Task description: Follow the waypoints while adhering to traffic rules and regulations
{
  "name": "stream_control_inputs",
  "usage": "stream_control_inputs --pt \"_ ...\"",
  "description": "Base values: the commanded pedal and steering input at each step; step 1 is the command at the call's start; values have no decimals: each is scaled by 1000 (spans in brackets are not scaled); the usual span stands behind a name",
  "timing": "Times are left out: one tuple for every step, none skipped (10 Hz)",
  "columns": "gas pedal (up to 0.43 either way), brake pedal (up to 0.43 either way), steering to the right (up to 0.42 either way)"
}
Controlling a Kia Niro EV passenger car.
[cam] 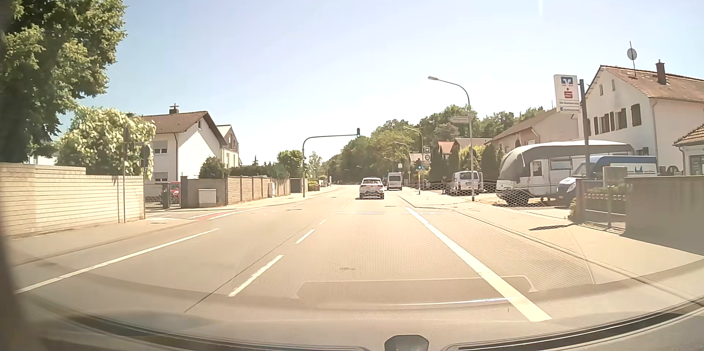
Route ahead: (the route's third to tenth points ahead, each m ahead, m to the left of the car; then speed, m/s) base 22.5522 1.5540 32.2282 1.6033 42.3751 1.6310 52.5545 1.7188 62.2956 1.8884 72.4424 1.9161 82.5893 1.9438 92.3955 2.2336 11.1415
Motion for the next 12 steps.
stream_control_inputs --pt "59 30 -2" --pt "59 30 -2" --pt "59 30 -1" --pt "59 30 -2" --pt "59 30 -1" --pt "59 30 -1" --pt "59 30 0" --pt "59 30 0" --pt "59 30 0" --pt "59 30 0" --pt "59 30 0" --pt "59 30 0"
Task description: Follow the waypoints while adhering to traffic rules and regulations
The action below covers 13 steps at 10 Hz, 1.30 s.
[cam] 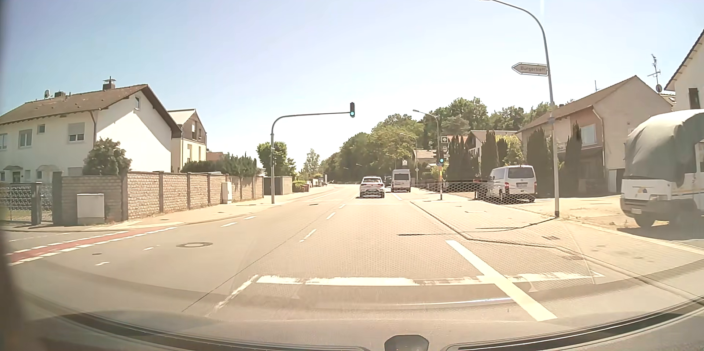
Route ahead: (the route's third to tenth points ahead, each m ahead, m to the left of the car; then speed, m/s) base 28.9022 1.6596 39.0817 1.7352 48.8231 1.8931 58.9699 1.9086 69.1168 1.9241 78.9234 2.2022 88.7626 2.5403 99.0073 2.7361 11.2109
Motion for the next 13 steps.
stream_control_inputs --pt "59 30 0" --pt "59 30 0" --pt "59 30 0" --pt "59 30 0" --pt "59 30 -1" --pt "59 30 -1" --pt "59 30 -1" --pt "59 30 -1" --pt "59 30 -1" --pt "59 30 -1" --pt "59 30 -1" --pt "59 30 -1" --pt "59 30 -1"
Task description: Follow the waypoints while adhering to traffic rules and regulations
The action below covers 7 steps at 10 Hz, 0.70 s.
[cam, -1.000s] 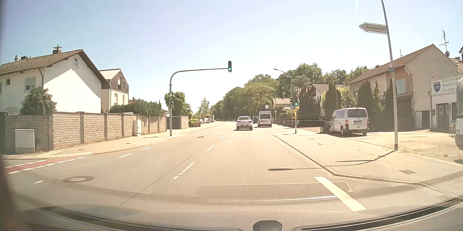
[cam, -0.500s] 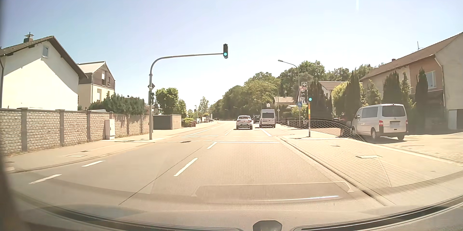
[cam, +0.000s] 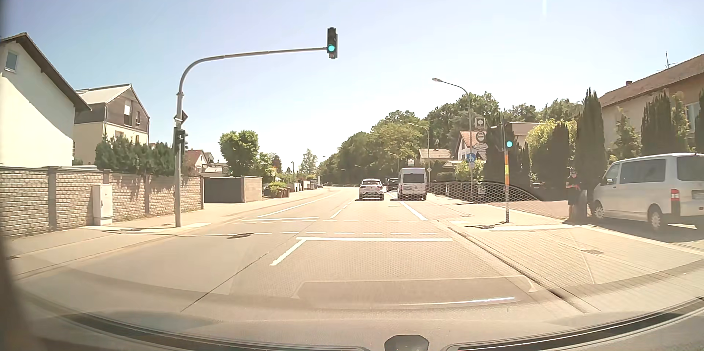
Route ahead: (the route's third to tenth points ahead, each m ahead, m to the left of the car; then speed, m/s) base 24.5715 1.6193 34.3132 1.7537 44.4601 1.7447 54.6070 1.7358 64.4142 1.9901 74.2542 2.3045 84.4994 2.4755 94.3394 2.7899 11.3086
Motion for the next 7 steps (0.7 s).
stream_control_inputs --pt "59 30 -2" --pt "59 30 -2" --pt "59 30 -2" --pt "59 30 -2" --pt "59 30 -2" --pt "59 30 -2" --pt "59 30 -1"
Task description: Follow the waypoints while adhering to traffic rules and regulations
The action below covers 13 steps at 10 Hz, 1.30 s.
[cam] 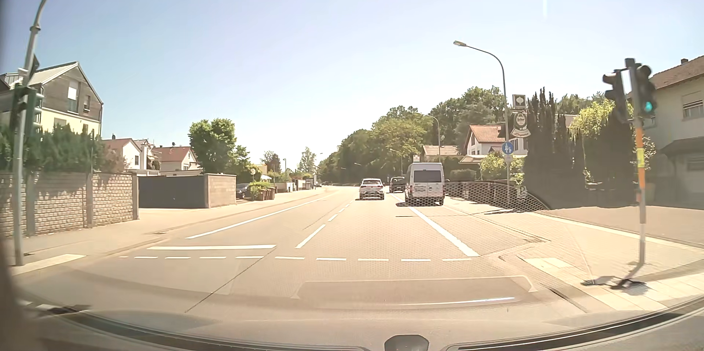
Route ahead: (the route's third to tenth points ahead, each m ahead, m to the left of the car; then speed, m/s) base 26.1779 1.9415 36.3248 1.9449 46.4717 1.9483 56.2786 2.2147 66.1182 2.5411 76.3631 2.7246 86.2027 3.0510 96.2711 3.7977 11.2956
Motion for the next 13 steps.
stream_control_inputs --pt "59 30 -1" --pt "59 30 -1" --pt "59 30 -1" --pt "59 30 -1" --pt "59 30 -1" --pt "59 30 -1" --pt "59 30 -1" --pt "59 30 -1" --pt "59 30 -1" --pt "59 30 -1" --pt "59 30 -1" --pt "59 30 -1" --pt "59 30 -1"
